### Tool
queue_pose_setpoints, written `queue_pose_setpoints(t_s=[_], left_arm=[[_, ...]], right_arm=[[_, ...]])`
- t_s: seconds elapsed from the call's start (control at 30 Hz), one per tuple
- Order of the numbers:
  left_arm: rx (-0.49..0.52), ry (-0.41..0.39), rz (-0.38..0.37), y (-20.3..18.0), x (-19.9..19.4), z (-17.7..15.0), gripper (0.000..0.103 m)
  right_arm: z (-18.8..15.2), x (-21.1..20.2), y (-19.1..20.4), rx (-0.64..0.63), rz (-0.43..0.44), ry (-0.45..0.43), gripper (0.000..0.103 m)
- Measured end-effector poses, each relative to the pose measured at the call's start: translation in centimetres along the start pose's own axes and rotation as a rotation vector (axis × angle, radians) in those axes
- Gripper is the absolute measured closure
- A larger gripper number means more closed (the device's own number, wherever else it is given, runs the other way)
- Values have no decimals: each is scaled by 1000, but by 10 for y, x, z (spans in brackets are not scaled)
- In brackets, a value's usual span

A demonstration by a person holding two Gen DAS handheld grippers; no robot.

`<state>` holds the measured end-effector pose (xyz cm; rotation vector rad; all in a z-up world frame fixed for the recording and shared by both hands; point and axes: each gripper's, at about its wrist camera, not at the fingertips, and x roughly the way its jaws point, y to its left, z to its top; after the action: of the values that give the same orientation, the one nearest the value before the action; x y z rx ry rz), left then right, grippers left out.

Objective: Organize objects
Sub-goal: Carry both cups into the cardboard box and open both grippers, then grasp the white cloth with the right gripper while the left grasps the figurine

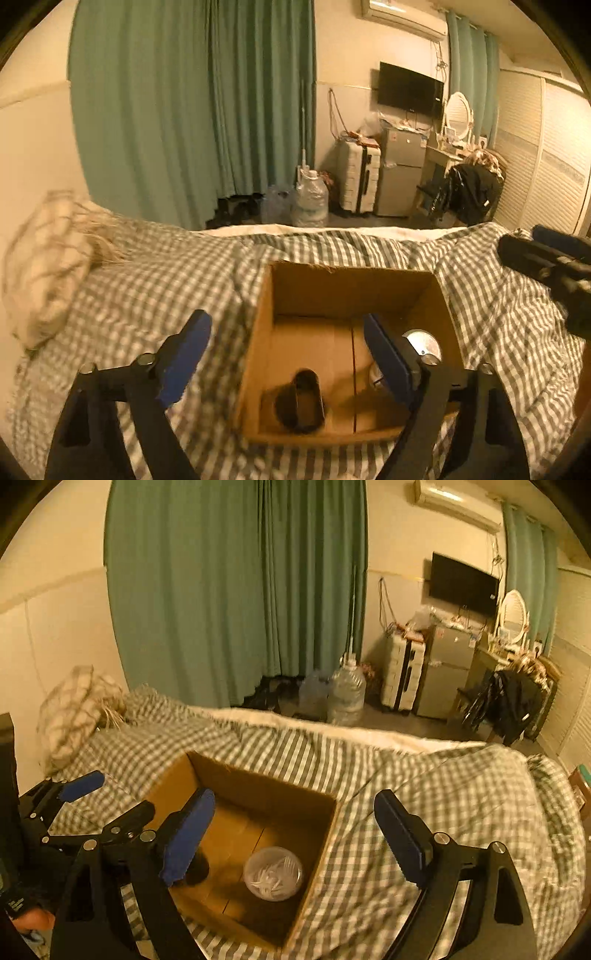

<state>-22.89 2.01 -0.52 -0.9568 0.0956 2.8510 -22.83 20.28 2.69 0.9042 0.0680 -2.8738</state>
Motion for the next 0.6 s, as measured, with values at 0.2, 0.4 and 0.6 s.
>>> queue_pose_setpoints(t_s=[0.2, 0.4, 0.6], left_arm=[[-41, -65, 22, 18, -87, -11, 0], [-3, -69, 58, 20, -146, -54, 0], [34, 9, 69, 13, -157, -125, 0]], right_arm=[[-1, -94, 14, -84, -28, -56, 6], [-34, -158, 27, -115, -23, -48, 1], [-95, -172, 56, -145, 24, 22, 1]])
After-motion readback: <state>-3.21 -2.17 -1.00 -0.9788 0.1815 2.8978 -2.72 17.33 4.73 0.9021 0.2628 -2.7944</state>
